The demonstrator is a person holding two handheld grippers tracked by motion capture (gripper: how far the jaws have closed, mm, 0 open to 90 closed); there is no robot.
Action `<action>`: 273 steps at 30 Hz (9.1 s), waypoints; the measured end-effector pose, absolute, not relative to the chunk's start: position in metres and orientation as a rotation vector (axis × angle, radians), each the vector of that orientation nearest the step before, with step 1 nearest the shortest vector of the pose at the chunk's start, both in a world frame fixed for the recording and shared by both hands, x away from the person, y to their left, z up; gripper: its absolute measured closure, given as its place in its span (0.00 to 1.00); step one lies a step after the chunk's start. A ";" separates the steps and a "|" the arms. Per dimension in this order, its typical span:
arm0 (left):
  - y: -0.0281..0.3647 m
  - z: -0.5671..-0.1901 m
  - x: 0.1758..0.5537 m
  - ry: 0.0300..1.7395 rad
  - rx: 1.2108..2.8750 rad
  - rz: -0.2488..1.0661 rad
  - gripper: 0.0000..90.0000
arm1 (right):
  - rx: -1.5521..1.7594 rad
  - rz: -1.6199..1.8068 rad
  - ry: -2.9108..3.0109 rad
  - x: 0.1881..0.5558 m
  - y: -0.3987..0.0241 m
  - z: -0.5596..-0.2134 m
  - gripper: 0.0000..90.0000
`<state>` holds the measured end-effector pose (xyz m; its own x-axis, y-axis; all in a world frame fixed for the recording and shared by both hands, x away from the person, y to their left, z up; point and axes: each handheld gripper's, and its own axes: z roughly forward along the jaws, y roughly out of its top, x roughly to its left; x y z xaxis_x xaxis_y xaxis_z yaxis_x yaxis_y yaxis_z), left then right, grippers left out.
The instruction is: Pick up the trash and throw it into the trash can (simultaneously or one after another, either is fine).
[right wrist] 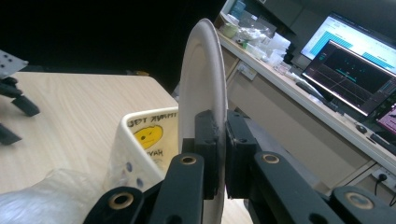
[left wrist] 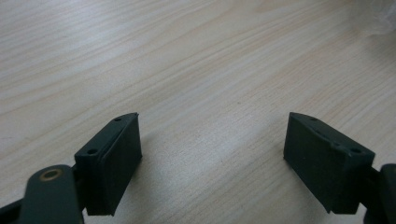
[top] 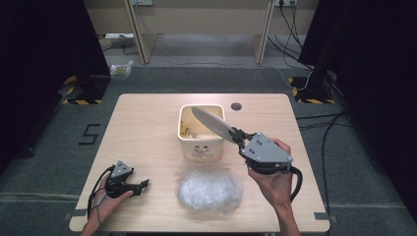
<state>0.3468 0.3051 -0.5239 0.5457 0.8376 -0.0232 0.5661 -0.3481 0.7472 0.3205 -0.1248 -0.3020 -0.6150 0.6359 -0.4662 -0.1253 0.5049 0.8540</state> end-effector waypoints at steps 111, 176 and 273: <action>0.305 -0.524 0.347 1.124 2.063 0.478 0.19 | 0.735 1.270 2.351 0.326 -0.084 -0.422 0.31; 0.305 -0.524 0.347 1.126 2.057 0.478 0.19 | 0.604 1.521 2.129 0.351 -0.111 -0.336 0.99; 0.305 -0.524 0.347 1.124 2.061 0.479 0.19 | 0.869 1.337 2.238 0.353 -0.113 -0.389 0.25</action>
